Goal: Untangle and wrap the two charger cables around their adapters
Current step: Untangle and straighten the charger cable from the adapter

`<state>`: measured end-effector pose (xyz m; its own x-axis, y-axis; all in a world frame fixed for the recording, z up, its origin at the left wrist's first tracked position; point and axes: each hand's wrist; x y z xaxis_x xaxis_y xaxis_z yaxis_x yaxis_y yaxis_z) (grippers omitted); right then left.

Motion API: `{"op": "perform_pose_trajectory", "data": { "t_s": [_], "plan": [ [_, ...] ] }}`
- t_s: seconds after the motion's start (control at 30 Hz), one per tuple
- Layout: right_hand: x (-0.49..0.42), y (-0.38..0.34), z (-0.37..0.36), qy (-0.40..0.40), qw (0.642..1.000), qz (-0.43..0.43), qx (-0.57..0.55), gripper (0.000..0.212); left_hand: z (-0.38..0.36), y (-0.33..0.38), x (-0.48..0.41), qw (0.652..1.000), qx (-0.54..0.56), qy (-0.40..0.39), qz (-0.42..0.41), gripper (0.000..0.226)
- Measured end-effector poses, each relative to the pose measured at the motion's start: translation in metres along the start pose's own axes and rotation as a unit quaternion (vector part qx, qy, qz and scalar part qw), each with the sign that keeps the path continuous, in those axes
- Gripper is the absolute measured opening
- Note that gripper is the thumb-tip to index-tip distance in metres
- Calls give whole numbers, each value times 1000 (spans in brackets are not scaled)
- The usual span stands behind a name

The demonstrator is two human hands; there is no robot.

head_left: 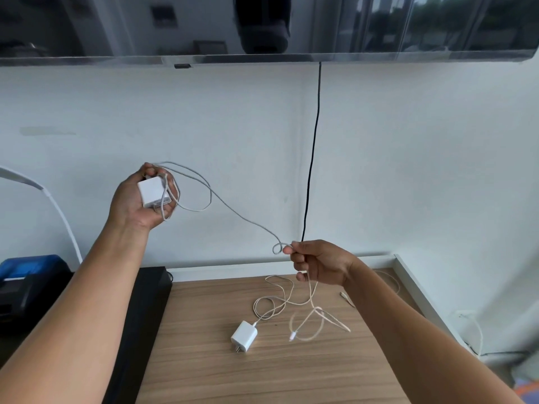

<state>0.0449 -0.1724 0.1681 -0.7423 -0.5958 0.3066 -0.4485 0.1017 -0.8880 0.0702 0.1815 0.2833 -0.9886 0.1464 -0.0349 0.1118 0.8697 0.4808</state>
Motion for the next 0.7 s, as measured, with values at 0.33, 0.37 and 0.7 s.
{"op": "perform_pose_trajectory", "data": {
  "t_s": [0.33,0.37,0.7],
  "plan": [
    [-7,8,5,81,994,6,76,6,6,8,-1,999,23,16,-24,46],
    [-8,8,5,96,992,5,79,7,5,7,-2,999,23,19,-25,45],
    [-10,22,23,258,965,34,6,14,0,0,-1,999,18,23,-30,39]
  ]
}}
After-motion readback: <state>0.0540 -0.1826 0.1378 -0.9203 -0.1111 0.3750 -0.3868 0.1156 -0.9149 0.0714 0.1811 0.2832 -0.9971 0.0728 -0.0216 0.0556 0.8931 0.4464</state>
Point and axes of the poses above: each hand's wrist, its own x-axis away from the middle knuckle, its own z-axis out of the back of the hand, y = z × x, and after that the axes turned 4 degrees about -y, right-handed
